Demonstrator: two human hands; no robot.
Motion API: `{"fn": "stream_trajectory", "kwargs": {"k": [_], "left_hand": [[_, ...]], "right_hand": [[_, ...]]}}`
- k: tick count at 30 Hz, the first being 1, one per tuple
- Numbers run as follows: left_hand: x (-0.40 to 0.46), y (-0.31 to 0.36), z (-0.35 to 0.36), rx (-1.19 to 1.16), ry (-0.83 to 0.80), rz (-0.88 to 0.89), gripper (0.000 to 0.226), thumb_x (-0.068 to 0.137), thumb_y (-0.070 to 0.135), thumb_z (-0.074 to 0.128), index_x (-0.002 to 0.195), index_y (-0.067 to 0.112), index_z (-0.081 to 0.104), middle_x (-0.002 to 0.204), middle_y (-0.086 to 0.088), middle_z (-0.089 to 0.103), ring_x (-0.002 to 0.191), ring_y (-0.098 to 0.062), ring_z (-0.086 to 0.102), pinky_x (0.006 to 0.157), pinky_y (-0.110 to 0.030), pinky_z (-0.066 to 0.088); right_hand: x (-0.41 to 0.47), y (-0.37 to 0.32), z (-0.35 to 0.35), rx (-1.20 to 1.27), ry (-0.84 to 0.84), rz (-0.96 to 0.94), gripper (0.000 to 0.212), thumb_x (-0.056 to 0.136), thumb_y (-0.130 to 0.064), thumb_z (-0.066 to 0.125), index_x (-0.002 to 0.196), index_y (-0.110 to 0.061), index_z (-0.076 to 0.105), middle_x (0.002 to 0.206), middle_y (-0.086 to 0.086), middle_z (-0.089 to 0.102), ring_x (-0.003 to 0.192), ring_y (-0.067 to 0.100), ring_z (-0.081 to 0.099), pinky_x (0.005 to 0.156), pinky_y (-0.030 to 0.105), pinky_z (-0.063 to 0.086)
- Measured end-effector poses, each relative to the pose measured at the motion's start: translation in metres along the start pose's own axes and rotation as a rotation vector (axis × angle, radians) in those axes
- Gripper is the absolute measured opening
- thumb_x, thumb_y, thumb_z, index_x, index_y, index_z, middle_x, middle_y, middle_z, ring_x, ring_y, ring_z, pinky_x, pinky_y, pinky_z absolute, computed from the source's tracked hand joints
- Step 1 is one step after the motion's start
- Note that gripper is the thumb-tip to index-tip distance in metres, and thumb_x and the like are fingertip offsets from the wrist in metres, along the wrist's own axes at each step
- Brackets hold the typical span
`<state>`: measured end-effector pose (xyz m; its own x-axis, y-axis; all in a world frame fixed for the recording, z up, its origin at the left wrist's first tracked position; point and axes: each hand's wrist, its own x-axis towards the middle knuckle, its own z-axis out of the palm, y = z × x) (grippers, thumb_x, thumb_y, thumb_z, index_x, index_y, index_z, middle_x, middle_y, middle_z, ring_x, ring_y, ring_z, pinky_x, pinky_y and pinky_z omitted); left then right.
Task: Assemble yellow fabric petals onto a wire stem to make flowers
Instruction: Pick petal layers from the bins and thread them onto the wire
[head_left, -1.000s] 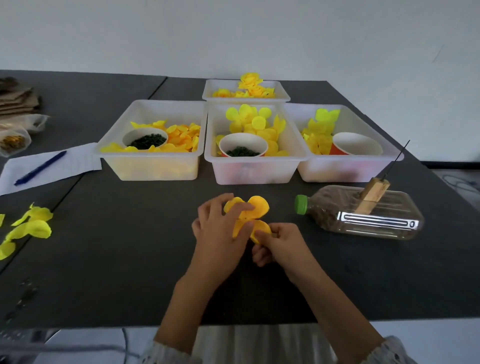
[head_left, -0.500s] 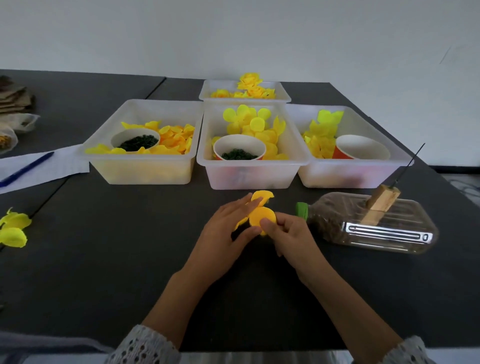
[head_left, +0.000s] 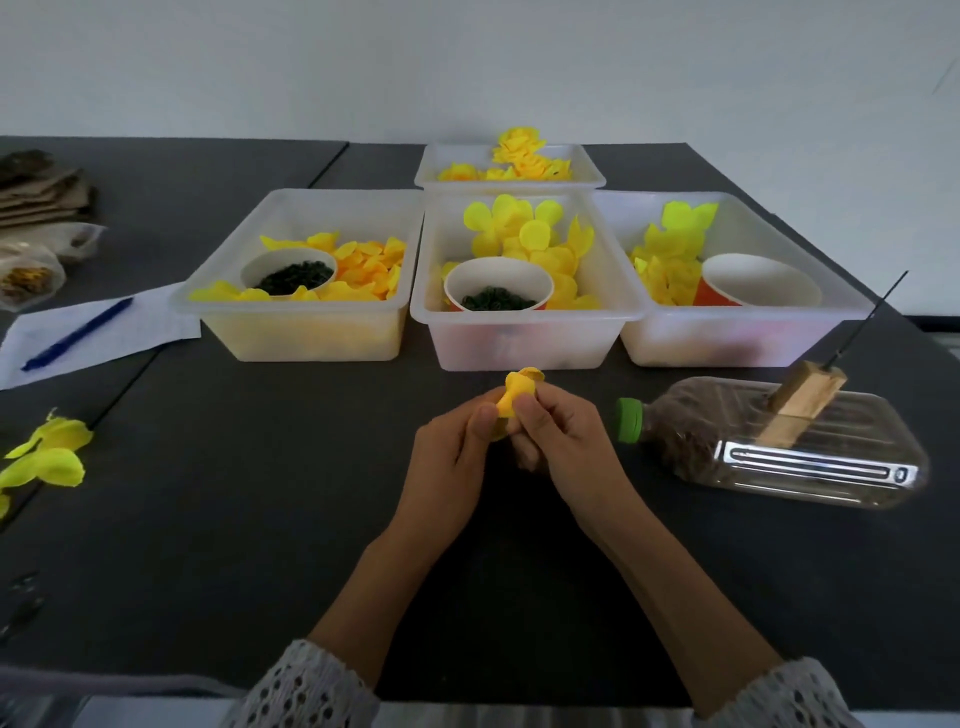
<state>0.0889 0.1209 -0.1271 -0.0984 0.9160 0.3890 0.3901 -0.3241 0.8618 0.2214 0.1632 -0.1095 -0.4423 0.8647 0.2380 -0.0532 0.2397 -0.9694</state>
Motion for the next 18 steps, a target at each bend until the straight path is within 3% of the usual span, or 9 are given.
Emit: {"fn": "stream_trajectory", "kwargs": {"k": [3,6,10,14,16,18], "left_hand": [[0.002,0.0006,0.0024,-0.063,0.007,-0.096,0.05,0.1,0.045,0.027,0.079,0.021,0.066,0.073,0.003,0.067,0.069,-0.003,0.061,0.068,-0.016,0.046],[0.0018,0.0021,0.0023,-0.155,-0.003,-0.137,0.055,0.102,0.043,0.026,0.067,0.019,0.061,0.062,0.004,0.063,0.057,0.001,0.054,0.06,-0.011,0.042],[0.0032,0.0048,0.0018,-0.224,-0.047,-0.099,0.05,0.102,0.037,0.031,0.072,0.012,0.062,0.068,-0.005,0.069,0.066,-0.011,0.066,0.072,-0.016,0.05],[0.0032,0.0047,0.0014,-0.267,0.027,-0.176,0.047,0.104,0.031,0.034,0.071,0.016,0.064,0.067,0.003,0.068,0.066,-0.001,0.064,0.067,-0.011,0.047],[0.0025,0.0056,0.0004,-0.276,0.074,-0.218,0.047,0.1,0.039,0.036,0.077,0.012,0.067,0.074,0.001,0.07,0.071,-0.006,0.066,0.067,-0.017,0.05],[0.0028,0.0059,-0.0012,-0.298,0.124,-0.252,0.054,0.098,0.045,0.037,0.087,0.001,0.067,0.083,-0.009,0.071,0.079,-0.024,0.069,0.069,-0.033,0.058]], "right_hand": [[-0.0007,-0.0012,-0.0024,-0.017,-0.005,-0.024,0.03,0.097,-0.03,0.045,0.076,-0.011,0.057,0.055,-0.004,0.049,0.053,0.009,0.045,0.055,0.018,0.043],[-0.002,-0.0032,-0.0023,-0.028,-0.014,-0.049,0.031,0.096,-0.033,0.044,0.074,-0.014,0.056,0.054,-0.002,0.049,0.051,0.01,0.044,0.055,0.02,0.043],[-0.0033,-0.0021,-0.0021,-0.027,-0.006,-0.04,0.037,0.098,-0.033,0.041,0.073,-0.01,0.055,0.052,0.0,0.047,0.048,0.015,0.043,0.054,0.024,0.041],[-0.0038,0.0009,0.0,-0.048,0.04,-0.05,0.037,0.103,-0.021,0.038,0.073,-0.007,0.055,0.052,0.007,0.047,0.048,0.017,0.044,0.053,0.028,0.041],[-0.0036,0.002,0.0022,-0.082,0.083,-0.053,0.035,0.103,-0.019,0.041,0.073,-0.008,0.056,0.056,0.004,0.049,0.05,0.014,0.046,0.053,0.025,0.042],[-0.0032,0.0028,0.0009,-0.104,0.153,-0.054,0.029,0.1,-0.019,0.047,0.074,-0.012,0.057,0.058,-0.001,0.052,0.052,0.01,0.049,0.053,0.022,0.043]]}}
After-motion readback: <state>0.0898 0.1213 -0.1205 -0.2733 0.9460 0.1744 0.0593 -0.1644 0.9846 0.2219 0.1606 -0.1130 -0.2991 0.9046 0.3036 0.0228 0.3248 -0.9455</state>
